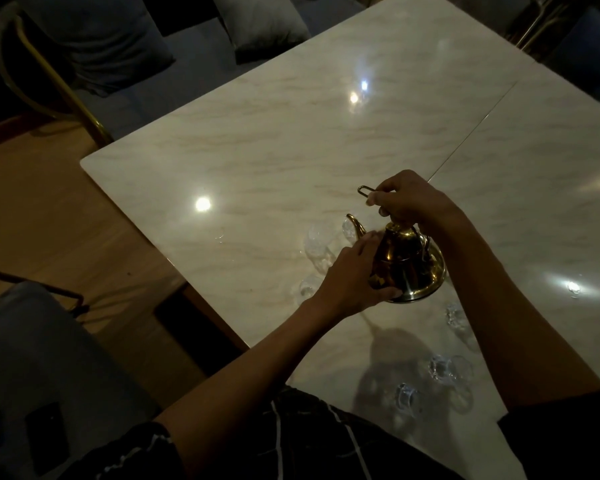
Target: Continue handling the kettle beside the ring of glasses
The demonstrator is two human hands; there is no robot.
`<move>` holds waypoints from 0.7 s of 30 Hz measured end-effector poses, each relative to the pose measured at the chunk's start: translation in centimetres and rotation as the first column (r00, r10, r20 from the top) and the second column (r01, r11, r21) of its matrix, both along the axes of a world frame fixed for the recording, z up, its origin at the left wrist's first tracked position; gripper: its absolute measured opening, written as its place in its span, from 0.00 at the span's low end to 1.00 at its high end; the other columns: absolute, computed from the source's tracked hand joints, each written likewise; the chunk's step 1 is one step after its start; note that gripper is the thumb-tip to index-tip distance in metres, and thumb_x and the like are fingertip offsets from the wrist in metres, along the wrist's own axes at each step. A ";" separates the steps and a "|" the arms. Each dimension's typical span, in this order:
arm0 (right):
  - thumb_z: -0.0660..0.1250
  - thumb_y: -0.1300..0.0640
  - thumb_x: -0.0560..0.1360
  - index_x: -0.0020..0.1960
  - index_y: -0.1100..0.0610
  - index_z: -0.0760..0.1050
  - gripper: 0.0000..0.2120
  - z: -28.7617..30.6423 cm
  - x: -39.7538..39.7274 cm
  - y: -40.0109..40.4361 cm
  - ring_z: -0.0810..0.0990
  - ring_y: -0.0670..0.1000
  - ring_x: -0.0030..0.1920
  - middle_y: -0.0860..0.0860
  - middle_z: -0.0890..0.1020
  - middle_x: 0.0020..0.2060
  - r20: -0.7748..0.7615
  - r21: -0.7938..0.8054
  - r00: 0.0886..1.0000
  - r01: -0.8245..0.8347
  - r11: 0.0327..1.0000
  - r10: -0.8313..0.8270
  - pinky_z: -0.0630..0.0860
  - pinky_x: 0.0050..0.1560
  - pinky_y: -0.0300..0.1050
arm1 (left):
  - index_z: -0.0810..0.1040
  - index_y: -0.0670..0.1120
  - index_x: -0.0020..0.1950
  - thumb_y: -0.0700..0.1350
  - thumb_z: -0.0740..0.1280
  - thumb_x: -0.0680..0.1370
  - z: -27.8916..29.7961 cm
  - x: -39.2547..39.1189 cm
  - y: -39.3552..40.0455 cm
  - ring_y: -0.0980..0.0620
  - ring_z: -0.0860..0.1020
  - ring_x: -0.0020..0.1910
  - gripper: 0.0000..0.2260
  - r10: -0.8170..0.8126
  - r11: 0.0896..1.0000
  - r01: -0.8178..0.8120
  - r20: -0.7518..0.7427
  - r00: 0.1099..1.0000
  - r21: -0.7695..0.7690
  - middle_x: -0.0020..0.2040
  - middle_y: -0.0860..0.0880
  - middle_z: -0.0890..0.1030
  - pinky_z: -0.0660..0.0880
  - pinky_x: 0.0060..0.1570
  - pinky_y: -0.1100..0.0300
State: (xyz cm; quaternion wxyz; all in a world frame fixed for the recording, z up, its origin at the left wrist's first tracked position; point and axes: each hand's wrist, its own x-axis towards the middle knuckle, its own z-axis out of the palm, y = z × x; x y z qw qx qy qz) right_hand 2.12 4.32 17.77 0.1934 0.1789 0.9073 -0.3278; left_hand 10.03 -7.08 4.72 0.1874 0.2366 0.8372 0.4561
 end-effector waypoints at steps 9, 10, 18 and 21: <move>0.66 0.60 0.79 0.56 0.65 0.81 0.11 0.0 0.1 0.3 0.73 0.48 0.29 0.55 0.79 0.35 -0.011 -0.010 1.000 -0.001 1.000 0.000 0.69 0.27 0.37 | 0.53 0.50 0.83 0.57 0.78 0.71 0.2 0.1 0.2 0.40 0.67 0.73 0.49 0.010 1.000 -0.010 0.012 1.000 -0.012 0.81 0.47 0.61 0.69 0.70 0.45; 0.66 0.61 0.79 0.56 0.65 0.81 0.11 -0.1 0.1 0.3 0.72 0.48 0.28 0.55 0.79 0.35 -0.012 -0.015 1.000 0.001 1.000 -0.001 0.69 0.27 0.37 | 0.53 0.50 0.83 0.57 0.78 0.70 0.2 0.1 0.2 0.41 0.68 0.72 0.49 0.012 1.000 -0.012 0.012 1.000 -0.009 0.81 0.47 0.62 0.69 0.70 0.45; 0.66 0.61 0.79 0.55 0.66 0.82 0.10 -0.4 0.1 0.5 0.72 0.48 0.29 0.56 0.79 0.35 -0.007 -0.024 1.000 -0.012 1.000 0.012 0.69 0.28 0.38 | 0.54 0.48 0.83 0.55 0.78 0.71 0.5 0.3 0.2 0.42 0.66 0.75 0.48 0.008 1.000 -0.008 0.003 1.000 0.002 0.81 0.46 0.62 0.65 0.72 0.48; 0.66 0.61 0.79 0.56 0.65 0.82 0.10 -0.3 0.1 0.6 0.73 0.48 0.29 0.56 0.79 0.35 -0.014 -0.014 1.000 -0.025 1.000 0.024 0.69 0.28 0.38 | 0.54 0.48 0.83 0.55 0.78 0.71 0.6 0.3 0.2 0.42 0.66 0.75 0.48 0.011 1.000 -0.011 0.004 1.000 0.006 0.81 0.46 0.62 0.65 0.72 0.47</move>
